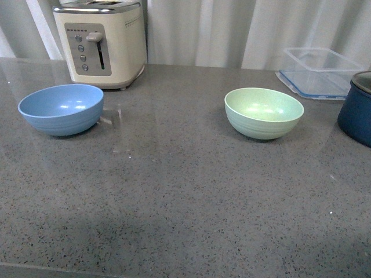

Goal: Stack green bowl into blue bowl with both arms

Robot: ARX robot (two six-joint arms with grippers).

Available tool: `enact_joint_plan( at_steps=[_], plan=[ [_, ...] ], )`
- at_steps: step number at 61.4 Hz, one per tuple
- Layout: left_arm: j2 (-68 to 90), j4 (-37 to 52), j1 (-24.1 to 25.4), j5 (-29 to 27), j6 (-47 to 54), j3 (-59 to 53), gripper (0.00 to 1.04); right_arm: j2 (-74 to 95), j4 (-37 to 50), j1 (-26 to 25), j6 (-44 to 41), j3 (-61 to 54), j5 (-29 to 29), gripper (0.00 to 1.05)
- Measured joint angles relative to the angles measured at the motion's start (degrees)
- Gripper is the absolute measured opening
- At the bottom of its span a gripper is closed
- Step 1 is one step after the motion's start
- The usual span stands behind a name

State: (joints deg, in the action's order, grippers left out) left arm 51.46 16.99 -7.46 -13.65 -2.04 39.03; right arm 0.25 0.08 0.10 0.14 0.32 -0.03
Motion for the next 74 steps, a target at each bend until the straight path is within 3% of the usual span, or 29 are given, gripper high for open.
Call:
enact_joint_plan(
  at_steps=[27,49,74],
  plan=[
    [26.73,-21.29,9.2,7.45,-14.88,22.32,0.98,0.0,0.0,0.0,-0.02,0.0,-0.02,0.95],
    [39.3,-25.77,13.14,8.96,-19.32,28.5,0.98,0.0,0.0,0.0,0.0,0.0,-0.02,0.95],
    [49.81,-25.86,12.83,10.21,-22.08,32.41,0.98,0.0,0.0,0.0,0.0,0.0,-0.02,0.95]
  ],
)
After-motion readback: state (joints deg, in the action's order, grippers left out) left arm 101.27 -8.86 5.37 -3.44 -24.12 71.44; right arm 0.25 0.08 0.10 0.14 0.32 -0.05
